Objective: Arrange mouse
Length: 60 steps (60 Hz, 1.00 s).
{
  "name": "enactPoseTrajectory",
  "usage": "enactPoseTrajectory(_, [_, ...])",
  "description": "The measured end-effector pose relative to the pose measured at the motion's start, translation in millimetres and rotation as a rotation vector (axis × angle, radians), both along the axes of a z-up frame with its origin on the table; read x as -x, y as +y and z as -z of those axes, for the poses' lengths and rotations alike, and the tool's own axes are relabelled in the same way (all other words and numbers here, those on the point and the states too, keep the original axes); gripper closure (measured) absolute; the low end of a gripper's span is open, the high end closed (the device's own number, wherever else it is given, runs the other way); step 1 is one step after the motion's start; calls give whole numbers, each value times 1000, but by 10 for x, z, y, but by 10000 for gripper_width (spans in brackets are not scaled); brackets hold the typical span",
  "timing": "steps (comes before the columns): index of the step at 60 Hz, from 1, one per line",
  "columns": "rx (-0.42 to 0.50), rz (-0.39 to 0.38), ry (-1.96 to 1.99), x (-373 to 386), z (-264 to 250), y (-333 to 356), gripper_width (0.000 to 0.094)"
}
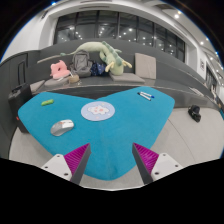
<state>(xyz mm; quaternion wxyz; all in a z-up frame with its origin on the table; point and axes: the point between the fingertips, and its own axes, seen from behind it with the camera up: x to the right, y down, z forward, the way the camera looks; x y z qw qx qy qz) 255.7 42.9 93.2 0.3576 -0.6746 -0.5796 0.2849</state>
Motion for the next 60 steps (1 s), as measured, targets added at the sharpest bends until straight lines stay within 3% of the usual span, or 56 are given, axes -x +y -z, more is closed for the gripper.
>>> enactPoseTrajectory(17, [6, -57, 75, 274, 113, -587, 73])
enactPoseTrajectory(39, [63, -154, 91, 615, 508, -2123, 78])
enactPoseTrajectory(60, [27, -109, 123, 1324, 825, -2436, 77])
